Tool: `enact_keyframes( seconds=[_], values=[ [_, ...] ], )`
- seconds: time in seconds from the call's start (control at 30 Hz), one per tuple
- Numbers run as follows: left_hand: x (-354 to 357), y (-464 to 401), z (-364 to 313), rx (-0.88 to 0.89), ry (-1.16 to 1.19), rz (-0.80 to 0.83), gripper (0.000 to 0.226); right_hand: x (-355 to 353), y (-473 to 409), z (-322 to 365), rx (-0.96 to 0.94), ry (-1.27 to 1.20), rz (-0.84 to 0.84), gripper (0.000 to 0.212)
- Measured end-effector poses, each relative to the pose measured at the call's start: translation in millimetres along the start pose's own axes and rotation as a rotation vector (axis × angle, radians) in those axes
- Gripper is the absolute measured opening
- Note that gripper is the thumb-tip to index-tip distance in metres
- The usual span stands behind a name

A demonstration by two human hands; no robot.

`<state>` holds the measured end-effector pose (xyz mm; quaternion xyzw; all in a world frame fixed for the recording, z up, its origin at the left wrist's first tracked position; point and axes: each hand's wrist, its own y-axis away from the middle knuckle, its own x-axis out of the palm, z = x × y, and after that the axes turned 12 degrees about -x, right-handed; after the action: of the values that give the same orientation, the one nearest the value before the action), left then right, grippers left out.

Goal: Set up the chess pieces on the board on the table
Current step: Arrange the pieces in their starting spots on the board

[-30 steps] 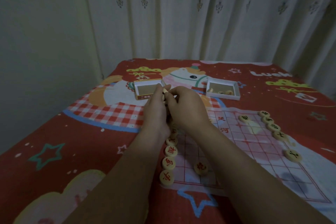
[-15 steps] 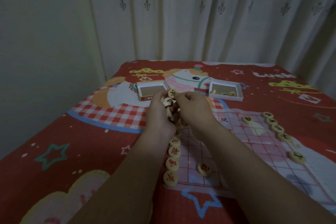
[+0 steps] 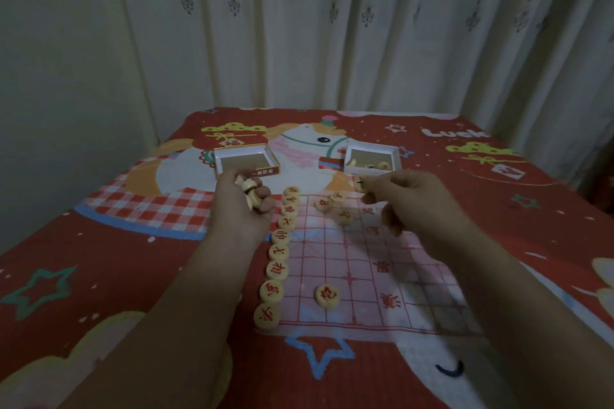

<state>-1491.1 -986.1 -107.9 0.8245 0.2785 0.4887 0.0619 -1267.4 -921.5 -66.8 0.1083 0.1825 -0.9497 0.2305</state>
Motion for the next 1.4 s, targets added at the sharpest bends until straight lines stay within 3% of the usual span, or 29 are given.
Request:
enact_keyframes(
  seconds=[0.2,0.4,0.57,0.77,1.07,1.4],
  values=[
    [17.7,15.6,4.3,0.002,-0.001,0.070,0.024,-79.2,25.3,-26.8,0.125,-0.036,-0.184,0.025],
    [59.8,48.8,53.9,-0.061,-0.011,0.119,0.030,-113.4,54.9,-42.1,0.212,-0.095,-0.200,0.016],
    [93.5,77.4,133.4,-0.231,-0.054,0.169,0.029,-128.6,84.8,-41.1,0.308,-0.154,-0.157,0.018],
    [98.4,79.5,186.5,-0.341,-0.128,0.143,0.026,-140.8,128.3,-31.4,0.253,0.076,-0.056,0.024],
    [85.6,77.3,190.6,-0.371,-0.086,0.146,0.030,-135.6,131.0,-37.0,0.103,0.398,0.106,0.024],
    [85.1,79.7,193.3,-0.370,-0.150,0.165,0.027,-123.8,84.5,-51.0,-0.020,0.509,-0.101,0.016]
  ],
)
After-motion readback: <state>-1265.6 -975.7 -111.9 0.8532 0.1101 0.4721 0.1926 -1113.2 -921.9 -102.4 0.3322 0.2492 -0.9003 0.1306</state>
